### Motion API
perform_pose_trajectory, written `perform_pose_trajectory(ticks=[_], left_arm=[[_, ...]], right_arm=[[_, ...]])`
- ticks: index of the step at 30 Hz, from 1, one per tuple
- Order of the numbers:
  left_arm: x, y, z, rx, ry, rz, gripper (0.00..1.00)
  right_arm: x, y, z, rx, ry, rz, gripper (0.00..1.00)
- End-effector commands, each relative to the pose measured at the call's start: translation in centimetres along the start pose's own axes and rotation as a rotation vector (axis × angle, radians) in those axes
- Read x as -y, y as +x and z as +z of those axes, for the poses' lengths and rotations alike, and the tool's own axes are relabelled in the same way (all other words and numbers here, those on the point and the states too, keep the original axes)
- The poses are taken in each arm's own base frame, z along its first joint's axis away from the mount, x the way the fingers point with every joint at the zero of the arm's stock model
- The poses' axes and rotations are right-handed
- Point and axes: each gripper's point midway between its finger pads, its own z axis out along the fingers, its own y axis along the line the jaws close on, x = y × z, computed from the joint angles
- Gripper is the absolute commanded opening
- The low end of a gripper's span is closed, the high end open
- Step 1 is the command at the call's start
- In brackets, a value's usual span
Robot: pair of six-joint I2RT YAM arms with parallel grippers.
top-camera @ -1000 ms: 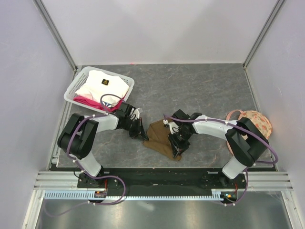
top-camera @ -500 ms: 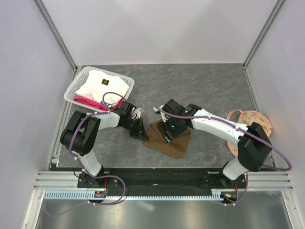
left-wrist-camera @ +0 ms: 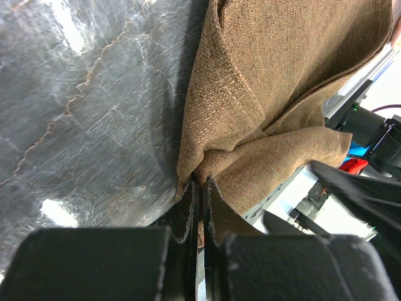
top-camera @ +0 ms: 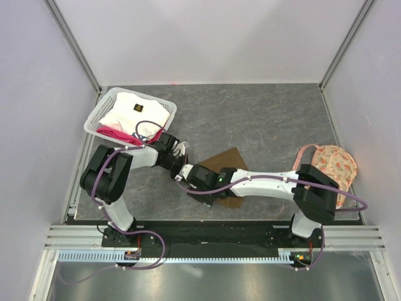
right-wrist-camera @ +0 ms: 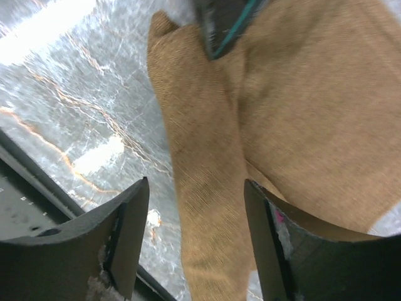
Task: Fold the napkin, place the utensils inside, and roll it up
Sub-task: Roll the napkin with the utensil
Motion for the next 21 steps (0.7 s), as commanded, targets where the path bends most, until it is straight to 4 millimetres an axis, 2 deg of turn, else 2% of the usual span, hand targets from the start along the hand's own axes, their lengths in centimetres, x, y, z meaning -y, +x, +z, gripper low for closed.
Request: perform_pose_trajectory(ticks=[1, 8, 13, 17, 20, 21], left_arm=[[-2.7, 0.3, 0.4, -0.013, -0.102, 0.001, 0.02], [-2.5, 0.4, 0.4, -0.016, -0.093, 0.008, 0.02], [-2.2, 0.3, 0.2, -0.009, -0.086, 0.019, 0.02], [-1.9, -0.2, -0.2, 0.015, -0.09, 0.032, 0.04], [-1.1, -1.1, -1.2, 0.073, -0.098, 0.055, 0.2], [-1.1, -1.5, -1.5, 0.095, -0.113, 0.056, 0.33]], right_arm=[[-0.1, -0.1, 1.7, 0.01, 0.031, -0.045, 0.68], [0.3, 1.7, 3.3, -0.048, 0.06, -0.063, 0.61], [-0.7, 3.8, 4.4, -0.115, -0.039, -0.034, 0.54], [-1.4, 5.0, 4.9, -0.152, -0.104, -0.002, 0.42], [-2.0, 5.2, 4.7, -0.156, -0.157, 0.021, 0.34], [-1.9, 5.2, 4.7, -0.155, -0.166, 0.034, 0.33]])
